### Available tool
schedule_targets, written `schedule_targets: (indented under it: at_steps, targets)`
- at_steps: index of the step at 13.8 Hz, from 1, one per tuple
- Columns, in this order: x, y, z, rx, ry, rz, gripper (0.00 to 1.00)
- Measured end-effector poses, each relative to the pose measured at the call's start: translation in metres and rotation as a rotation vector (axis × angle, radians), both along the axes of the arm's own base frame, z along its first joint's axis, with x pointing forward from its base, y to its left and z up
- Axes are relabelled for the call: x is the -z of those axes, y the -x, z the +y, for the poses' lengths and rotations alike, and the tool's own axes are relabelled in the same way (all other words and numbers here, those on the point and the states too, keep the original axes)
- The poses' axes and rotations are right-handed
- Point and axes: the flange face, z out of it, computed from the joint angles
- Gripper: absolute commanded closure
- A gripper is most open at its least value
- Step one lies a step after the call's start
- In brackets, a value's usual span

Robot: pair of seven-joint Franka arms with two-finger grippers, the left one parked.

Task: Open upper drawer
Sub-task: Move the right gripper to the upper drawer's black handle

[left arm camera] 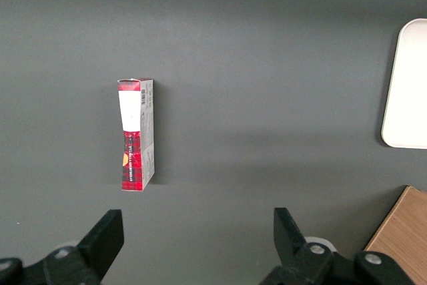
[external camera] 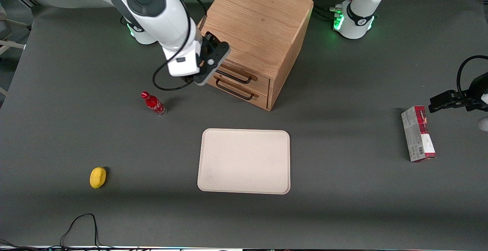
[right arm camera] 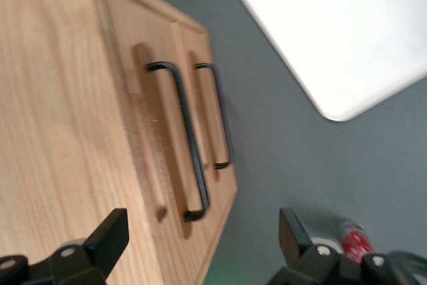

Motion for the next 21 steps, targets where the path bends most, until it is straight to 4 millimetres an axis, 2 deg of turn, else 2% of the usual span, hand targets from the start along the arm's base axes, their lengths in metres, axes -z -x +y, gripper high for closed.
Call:
schedule_targets:
  at_steps: [3, 6, 12, 18, 21]
  targets:
    - [0.042, -0.011, 0.004, -0.128, -0.034, 0.066, 0.0]
    - [0.078, -0.022, 0.006, -0.174, -0.048, 0.113, 0.0]
    - [0.125, -0.016, 0.018, -0.2, -0.078, 0.104, 0.0]
    - [0.145, -0.022, 0.019, -0.194, -0.095, 0.087, 0.0]
    - [0.137, -0.038, 0.012, -0.212, -0.067, 0.021, 0.0]
